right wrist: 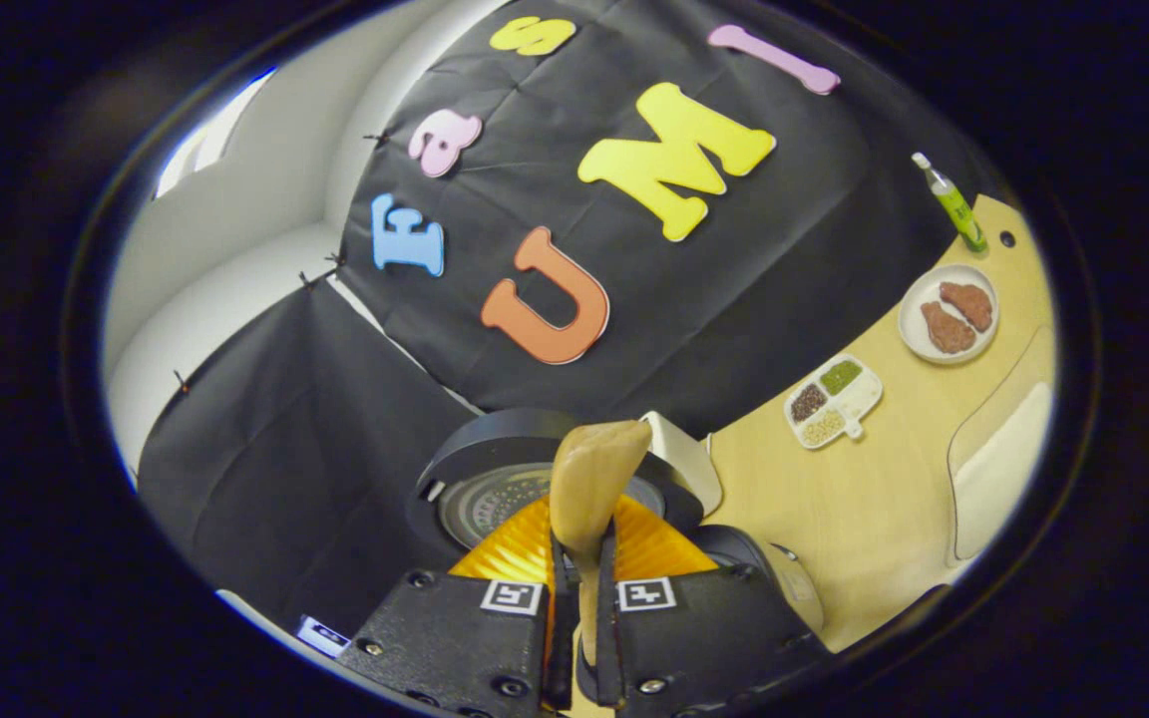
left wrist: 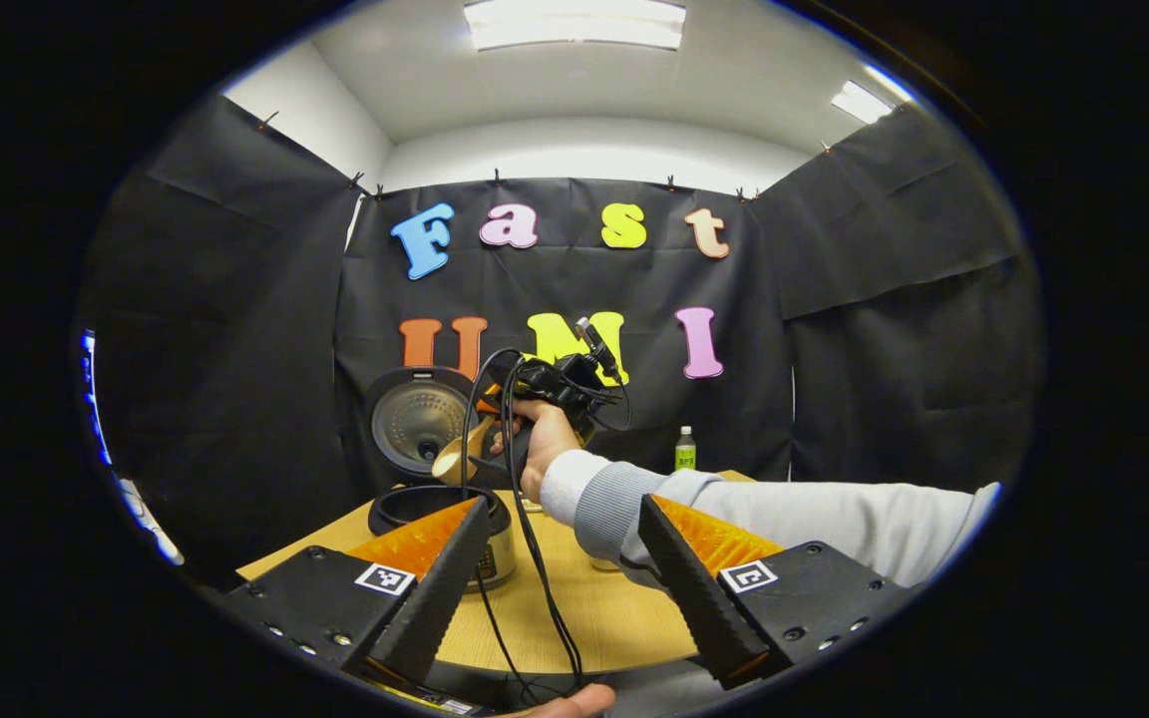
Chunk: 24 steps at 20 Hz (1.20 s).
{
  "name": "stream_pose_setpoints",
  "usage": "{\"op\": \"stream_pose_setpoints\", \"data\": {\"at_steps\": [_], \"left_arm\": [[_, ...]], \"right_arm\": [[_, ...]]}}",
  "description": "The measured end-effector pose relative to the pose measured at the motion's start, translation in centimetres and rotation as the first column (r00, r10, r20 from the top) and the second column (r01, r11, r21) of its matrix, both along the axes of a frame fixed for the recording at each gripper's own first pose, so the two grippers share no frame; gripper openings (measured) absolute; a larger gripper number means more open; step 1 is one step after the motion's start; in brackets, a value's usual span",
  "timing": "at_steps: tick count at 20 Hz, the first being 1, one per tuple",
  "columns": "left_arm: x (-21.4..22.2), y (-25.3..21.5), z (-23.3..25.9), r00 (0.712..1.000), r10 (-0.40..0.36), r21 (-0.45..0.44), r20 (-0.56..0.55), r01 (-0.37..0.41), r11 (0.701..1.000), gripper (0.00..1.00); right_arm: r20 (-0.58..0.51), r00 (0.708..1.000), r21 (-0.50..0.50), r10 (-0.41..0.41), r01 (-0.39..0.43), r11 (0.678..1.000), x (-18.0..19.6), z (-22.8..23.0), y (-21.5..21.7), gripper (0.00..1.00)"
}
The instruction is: Close the left gripper, press the button to open the rice cooker; take a wooden spoon from the chopstick holder with the right hand, scoop a spoonful of rice and pour it into the rice cooker, then put the wooden spoon back into the chopstick holder.
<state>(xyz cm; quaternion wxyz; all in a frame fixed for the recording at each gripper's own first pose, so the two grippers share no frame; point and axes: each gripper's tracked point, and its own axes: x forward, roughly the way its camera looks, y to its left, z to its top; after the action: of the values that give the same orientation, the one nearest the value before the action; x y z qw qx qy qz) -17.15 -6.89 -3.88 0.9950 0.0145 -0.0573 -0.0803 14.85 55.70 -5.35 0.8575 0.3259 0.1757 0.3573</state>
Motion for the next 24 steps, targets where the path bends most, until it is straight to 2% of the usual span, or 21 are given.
{"op": "stream_pose_setpoints", "data": {"at_steps": [3,4,5,7,11,13,18,24], "left_arm": [[0.4,0.6,-0.6,0.999,0.031,0.010,-0.024,-0.031,0.999,0.96],[0.5,1.4,-0.6,0.998,0.054,0.012,-0.027,-0.054,0.998,0.96],[0.6,1.6,-0.8,0.997,0.074,0.015,-0.034,-0.074,0.997,0.96],[0.8,1.7,-0.9,0.994,0.100,0.026,-0.038,-0.099,0.995,0.96],[0.2,1.3,-0.5,0.996,0.076,0.023,-0.039,-0.075,0.997,0.96],[0.2,1.5,-0.1,0.995,0.095,0.010,-0.034,-0.094,0.995,0.96],[0.4,1.6,0.3,0.992,0.119,-0.003,-0.033,-0.119,0.993,0.96],[0.9,3.0,0.0,0.988,0.144,-0.037,-0.051,-0.146,0.989,0.96]], "right_arm": [[0.163,0.986,-0.164,0.018,0.009,0.986,-0.6,-0.3,0.9,0.14],[0.205,0.978,-0.204,0.020,0.023,0.979,-0.6,-0.2,0.9,0.12],[0.226,0.974,-0.221,0.024,0.027,0.975,-0.8,-0.1,1.1,0.14],[0.225,0.974,-0.228,0.032,0.021,0.973,-1.2,-0.1,1.5,0.14],[0.216,0.976,-0.220,0.004,0.044,0.975,-1.0,-0.4,1.0,0.14],[0.218,0.976,-0.228,0.009,0.042,0.973,-0.8,-0.4,0.9,0.14],[0.333,0.942,-0.314,0.046,0.065,0.947,-1.4,0.4,0.8,0.14],[0.415,0.905,-0.352,0.092,0.066,0.934,-3.2,1.7,1.4,0.14]]}}
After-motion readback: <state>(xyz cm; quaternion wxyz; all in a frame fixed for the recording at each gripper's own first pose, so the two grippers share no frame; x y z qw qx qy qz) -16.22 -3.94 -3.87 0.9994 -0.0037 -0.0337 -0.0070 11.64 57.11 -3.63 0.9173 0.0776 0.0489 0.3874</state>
